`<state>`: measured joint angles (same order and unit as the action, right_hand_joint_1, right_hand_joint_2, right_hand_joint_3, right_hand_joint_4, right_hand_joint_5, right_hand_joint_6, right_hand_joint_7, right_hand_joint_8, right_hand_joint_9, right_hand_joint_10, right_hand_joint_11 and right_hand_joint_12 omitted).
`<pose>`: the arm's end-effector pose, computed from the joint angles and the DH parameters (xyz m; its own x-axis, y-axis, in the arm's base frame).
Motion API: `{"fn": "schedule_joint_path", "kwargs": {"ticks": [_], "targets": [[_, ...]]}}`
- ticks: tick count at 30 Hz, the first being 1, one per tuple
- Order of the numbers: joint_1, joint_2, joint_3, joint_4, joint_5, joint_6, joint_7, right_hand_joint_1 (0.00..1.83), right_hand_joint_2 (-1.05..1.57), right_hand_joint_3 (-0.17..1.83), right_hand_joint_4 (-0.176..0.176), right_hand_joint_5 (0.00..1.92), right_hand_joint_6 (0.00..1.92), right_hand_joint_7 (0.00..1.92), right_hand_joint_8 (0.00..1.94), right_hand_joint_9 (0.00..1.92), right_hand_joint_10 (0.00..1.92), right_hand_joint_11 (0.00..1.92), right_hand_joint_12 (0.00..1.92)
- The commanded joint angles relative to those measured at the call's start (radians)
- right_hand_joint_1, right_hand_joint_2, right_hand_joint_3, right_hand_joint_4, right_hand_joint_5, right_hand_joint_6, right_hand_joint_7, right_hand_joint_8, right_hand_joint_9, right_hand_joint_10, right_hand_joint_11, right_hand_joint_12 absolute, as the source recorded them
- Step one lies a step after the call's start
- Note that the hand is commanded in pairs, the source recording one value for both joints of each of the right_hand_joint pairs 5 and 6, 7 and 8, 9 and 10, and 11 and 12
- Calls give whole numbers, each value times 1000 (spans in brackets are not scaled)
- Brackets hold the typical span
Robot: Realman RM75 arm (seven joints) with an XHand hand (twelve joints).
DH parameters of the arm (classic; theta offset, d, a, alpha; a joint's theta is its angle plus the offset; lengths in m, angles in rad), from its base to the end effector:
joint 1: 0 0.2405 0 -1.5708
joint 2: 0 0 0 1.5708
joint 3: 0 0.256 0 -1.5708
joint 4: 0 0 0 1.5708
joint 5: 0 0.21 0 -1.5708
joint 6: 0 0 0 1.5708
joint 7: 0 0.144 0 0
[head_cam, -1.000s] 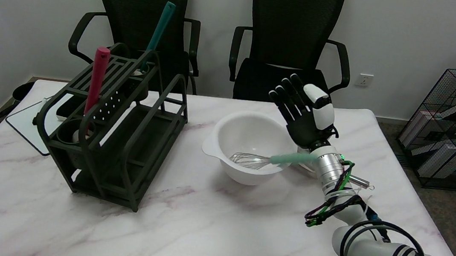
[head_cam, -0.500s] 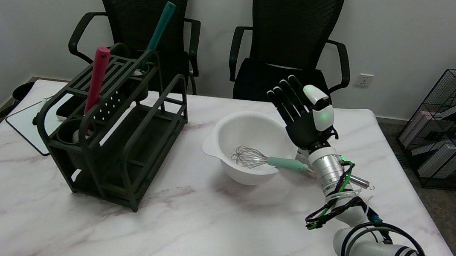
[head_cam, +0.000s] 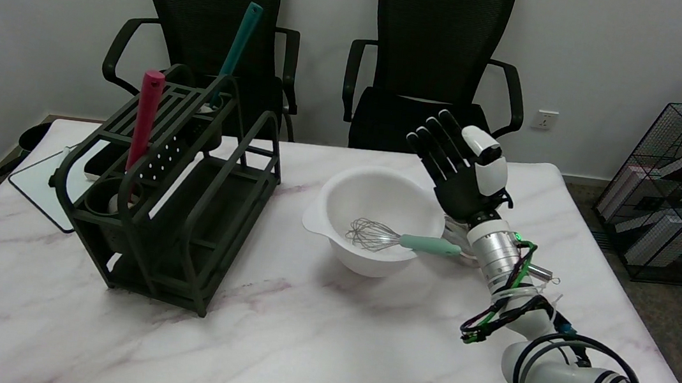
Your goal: Pick up the whisk.
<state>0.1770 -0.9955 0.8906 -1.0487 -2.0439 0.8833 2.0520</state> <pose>-0.3043 -0.3440 0.3511 -0.7029 -0.0981 0.7045 -0.6801 -0.1973 -0.7061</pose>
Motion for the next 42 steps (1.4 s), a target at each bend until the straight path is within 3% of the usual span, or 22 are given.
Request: {"fn": "schedule_joint_path", "kwargs": {"ticks": [1,14,26,33,42], "targets": [[-27,-3,60,3,-5,47,0,877,623,1054,0,676,676,671,671,728,728,668,668],[-72,11,130,25,-6,153,-1,907,600,1047,0,639,639,654,654,714,714,658,658],[-89,24,307,8,-19,161,-19,907,601,1036,0,579,579,629,629,651,651,657,657],[-248,48,429,-18,0,204,-346,908,582,1040,0,496,496,585,585,581,581,621,621],[-414,-13,316,-211,204,419,-672,856,544,1077,0,312,312,540,540,523,523,521,521]]}}
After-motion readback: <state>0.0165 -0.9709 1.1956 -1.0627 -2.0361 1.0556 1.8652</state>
